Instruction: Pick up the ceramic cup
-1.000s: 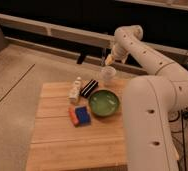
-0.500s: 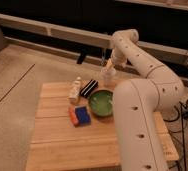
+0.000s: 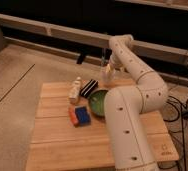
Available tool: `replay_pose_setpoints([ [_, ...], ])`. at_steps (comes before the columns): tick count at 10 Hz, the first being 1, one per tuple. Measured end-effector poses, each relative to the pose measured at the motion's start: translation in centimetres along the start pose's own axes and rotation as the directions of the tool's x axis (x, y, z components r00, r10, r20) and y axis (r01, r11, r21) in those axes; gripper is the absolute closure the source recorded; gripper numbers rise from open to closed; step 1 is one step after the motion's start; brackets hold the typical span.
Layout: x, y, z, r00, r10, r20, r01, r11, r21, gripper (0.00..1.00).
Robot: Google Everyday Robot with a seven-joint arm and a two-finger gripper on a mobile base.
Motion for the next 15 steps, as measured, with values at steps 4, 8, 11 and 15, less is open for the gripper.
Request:
replay_pose_setpoints([
  [4,0.1,1.4,3.0,0.998,-0.054,-0.042,0.054,0.999,-0.004,0.52],
  [8,-0.7,2.9,2.2,0.997,-0.076,0.002,0.076,0.994,-0.082,0.91],
  [11,-2.0,4.8,-3.9,0.994,-0.083,0.069,0.095,0.976,-0.198,1.0],
  [15,-5.5,5.4,-15.7,0.955,-0.113,0.275,0.183,0.952,-0.247,1.0],
])
